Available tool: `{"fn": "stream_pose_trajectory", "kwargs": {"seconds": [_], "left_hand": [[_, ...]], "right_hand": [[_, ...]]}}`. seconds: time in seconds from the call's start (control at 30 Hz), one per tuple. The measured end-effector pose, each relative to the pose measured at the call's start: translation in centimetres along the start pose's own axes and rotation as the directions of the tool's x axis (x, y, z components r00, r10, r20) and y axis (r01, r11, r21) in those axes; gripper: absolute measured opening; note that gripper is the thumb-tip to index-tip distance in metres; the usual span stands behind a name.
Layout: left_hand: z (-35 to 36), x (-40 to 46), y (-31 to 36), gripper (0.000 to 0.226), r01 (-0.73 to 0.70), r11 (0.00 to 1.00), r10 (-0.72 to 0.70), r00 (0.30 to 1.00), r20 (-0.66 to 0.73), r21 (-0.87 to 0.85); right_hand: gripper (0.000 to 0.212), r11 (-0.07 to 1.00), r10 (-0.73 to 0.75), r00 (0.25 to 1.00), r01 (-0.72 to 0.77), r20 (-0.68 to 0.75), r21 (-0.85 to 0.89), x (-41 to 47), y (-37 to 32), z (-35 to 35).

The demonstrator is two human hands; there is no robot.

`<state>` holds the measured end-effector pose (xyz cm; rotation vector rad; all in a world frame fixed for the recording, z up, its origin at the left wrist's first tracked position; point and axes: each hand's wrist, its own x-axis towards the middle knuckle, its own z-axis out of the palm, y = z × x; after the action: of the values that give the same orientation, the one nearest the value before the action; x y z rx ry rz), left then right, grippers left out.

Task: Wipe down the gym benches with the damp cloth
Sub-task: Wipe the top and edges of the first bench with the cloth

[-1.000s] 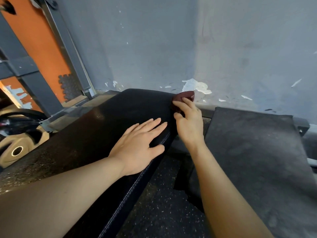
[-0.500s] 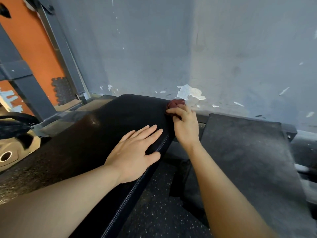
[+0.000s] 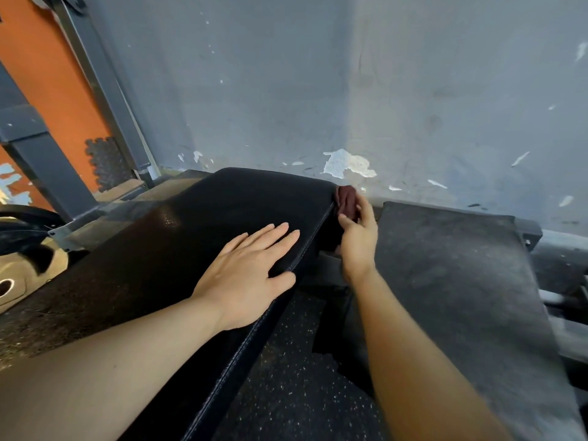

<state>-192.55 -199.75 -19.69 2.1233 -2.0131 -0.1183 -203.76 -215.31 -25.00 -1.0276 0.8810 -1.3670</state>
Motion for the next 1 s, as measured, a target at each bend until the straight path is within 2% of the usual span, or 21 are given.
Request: {"fn": "stream_pose_trajectory", "kwargs": {"seconds": [0.07, 0.2, 0.27, 0.33, 0.4, 0.43, 0.5, 0.6, 0.67, 0.73, 0.77, 0.83, 0.9, 1.0], "left_hand": [[0.1, 0.0, 0.0, 0.061, -0.005, 1.000, 0.005, 1.000, -0.003, 0.010], [0.2, 0.0, 0.0, 0.064, -0.003, 1.000, 0.004, 1.000, -0.019, 0.027], [-0.1, -0.3, 0.3, 0.068, 0.004, 1.000, -0.003, 0.998, -0.056, 0.001], [-0.4, -1.3, 1.0, 0.064, -0.013, 0.998, 0.003, 0.984, -0.177, -0.058], [-0.8, -3.0, 1.7, 0.050, -0.030, 0.991, -0.014, 0.944, -0.330, -0.129], [-1.1, -4.2, 2.1, 0.044, -0.021, 0.984, -0.045, 0.931, -0.361, -0.177], [-1.7, -7.3, 2.5, 0.039, 0.002, 0.972, -0.085, 0.936, -0.343, -0.237], [-2.7, -13.4, 2.2, 0.037, 0.032, 0.975, -0.101, 0.946, -0.307, -0.221], [-3.4, -18.0, 2.1, 0.036, 0.068, 0.978, -0.123, 0.953, -0.277, -0.198], [-4.1, -22.2, 2.1, 0.037, 0.109, 0.979, -0.149, 0.961, -0.235, -0.174], [-4.5, -24.2, 2.1, 0.037, 0.129, 0.977, -0.165, 0.963, -0.215, -0.172], [-5.3, -27.9, 2.2, 0.037, 0.164, 0.970, -0.196, 0.963, -0.184, -0.178], [-5.9, -31.2, 2.3, 0.036, 0.197, 0.964, -0.226, 0.962, -0.156, -0.180], [-6.5, -35.5, 2.4, 0.035, 0.254, 0.955, -0.270, 0.958, -0.099, -0.152]], "right_hand": [[0.051, 1.000, -0.008, 0.999, 0.008, -0.041, 0.007, -3.5, 0.6, -0.3], [0.051, 0.995, -0.102, 0.990, 0.103, 0.102, -0.002, -8.1, 0.8, -1.7], [0.053, 0.998, -0.062, 0.992, 0.061, 0.112, 0.006, -7.5, -0.1, -1.5], [0.054, 1.000, -0.016, 0.994, 0.016, 0.109, -0.006, -7.7, -1.0, -1.2], [0.052, 1.000, -0.005, 0.994, 0.007, 0.106, -0.016, -9.6, -1.2, -0.8], [0.051, 1.000, -0.007, 0.993, 0.009, 0.114, -0.019, -11.2, -1.4, -0.6], [0.049, 1.000, -0.010, 0.992, 0.009, 0.128, 0.005, -15.3, -2.0, -0.3], [0.042, 0.997, 0.040, 0.980, -0.051, 0.194, 0.055, -23.0, -3.0, -0.2], [0.041, 0.985, 0.143, 0.934, -0.167, 0.328, 0.046, -29.6, -3.9, -0.7], [0.038, 0.972, 0.211, 0.855, -0.234, 0.473, -0.010, -35.1, -5.3, -1.4], [0.037, 0.975, 0.215, 0.851, -0.219, 0.478, -0.049, -36.3, -6.0, -1.7], [0.039, 0.979, 0.169, 0.928, -0.118, 0.332, -0.168, -35.6, -6.7, -1.6], [0.043, 0.954, 0.147, 0.966, -0.082, 0.211, -0.288, -33.3, -7.9, -0.7], [0.052, 0.876, 0.179, 0.932, -0.005, 0.314, -0.482, -34.0, -8.8, 1.2]]}}
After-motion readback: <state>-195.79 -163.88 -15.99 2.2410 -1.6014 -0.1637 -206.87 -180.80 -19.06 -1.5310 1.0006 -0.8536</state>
